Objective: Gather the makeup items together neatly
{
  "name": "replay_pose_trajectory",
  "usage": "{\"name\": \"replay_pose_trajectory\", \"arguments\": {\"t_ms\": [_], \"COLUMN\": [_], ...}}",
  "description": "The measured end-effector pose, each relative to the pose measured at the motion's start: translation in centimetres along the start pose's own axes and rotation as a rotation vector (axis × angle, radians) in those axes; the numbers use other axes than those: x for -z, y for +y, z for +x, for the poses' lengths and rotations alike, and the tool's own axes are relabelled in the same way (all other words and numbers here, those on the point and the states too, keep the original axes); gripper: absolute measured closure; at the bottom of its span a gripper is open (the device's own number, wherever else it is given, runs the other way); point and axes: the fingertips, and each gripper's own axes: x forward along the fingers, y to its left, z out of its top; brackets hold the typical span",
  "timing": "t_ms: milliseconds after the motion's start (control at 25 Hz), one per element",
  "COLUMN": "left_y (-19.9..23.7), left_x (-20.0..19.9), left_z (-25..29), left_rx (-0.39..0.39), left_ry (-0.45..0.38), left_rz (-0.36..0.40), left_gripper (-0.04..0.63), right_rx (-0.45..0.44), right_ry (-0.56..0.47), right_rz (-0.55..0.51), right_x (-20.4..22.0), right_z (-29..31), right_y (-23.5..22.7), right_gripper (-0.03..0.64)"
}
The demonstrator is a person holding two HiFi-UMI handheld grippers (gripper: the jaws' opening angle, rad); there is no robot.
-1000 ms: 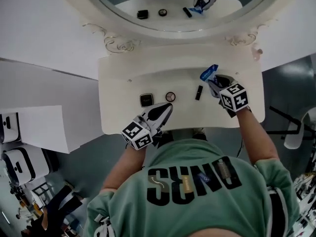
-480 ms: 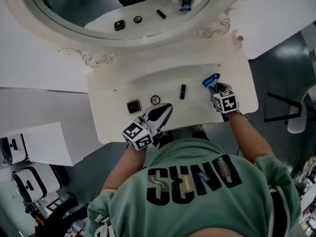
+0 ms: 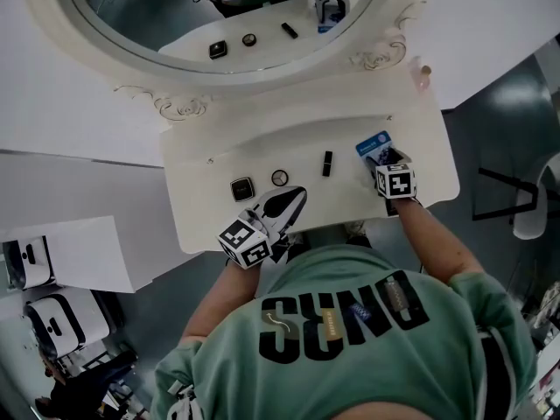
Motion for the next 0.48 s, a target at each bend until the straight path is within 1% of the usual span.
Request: {"name": "replay_pose_trajectory", "arguments": {"t_ms": [160,320,480], "left_y": [-0.3,-0.1,0.0], "left_x": [-0.5,-1.2,-2.1], "left_z": [-1.4,-3.0,-4.4], "left_rx": [-0.018,-0.040,-0.057], "left_ry": [-0.011,-0.017,-0.032], "left_rz": [0.010,0.021,0.037], "left_gripper": [0.585,0.586,0.584], "right_rx": [0.030,0.048,0.006], "right_ry": [0.003,0.036,0.083], "right_rz": [0.026,0.043,0.056], "right_x": [0.2,0.1,-0.1], "right_z": [0.1,-0.1,-0.5], "right_y": [0.1,-0.2,0.0], "right_gripper": [0.288,0.288,0.288]}}
